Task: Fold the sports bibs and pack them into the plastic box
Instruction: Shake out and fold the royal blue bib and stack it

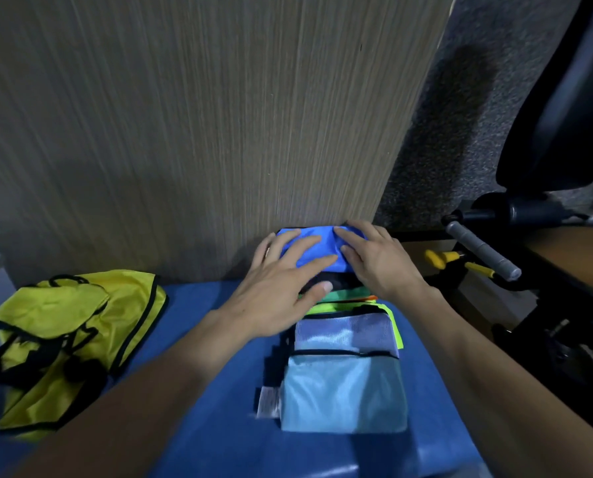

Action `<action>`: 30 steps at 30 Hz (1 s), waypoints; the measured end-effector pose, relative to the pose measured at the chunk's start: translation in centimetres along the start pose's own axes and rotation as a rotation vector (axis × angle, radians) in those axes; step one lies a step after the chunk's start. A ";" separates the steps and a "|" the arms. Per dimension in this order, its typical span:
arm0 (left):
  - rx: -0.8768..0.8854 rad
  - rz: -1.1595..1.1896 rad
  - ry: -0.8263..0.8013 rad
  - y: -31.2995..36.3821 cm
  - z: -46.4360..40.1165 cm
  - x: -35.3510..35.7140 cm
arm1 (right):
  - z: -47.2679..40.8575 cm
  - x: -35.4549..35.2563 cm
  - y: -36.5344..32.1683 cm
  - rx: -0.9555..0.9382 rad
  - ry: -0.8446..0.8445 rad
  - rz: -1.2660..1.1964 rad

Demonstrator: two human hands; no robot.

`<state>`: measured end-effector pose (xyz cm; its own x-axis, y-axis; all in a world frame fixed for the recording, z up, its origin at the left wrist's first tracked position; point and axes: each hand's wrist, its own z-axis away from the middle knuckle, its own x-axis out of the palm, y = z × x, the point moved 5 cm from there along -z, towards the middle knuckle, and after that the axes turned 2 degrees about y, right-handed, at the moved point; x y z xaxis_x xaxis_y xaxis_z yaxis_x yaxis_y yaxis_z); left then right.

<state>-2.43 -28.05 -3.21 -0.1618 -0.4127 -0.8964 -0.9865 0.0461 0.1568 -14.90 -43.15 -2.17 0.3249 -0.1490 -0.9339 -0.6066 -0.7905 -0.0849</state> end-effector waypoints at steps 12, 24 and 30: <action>0.247 0.047 -0.174 5.2 8.3 3.8 | 0.4 -0.6 -1.0 0.001 0.067 0.028; 0.197 0.136 -0.114 5.8 8.5 3.3 | 2.5 -0.7 -1.7 0.013 -0.007 -0.014; 0.147 0.003 0.104 3.6 5.3 0.9 | 2.7 -0.1 -1.5 0.058 -0.105 0.010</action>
<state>-6.24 -23.44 -5.65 -0.1687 -0.5043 -0.8469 -0.9802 0.1765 0.0901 -15.97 -40.39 -2.91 0.2427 -0.0916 -0.9658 -0.6517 -0.7528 -0.0924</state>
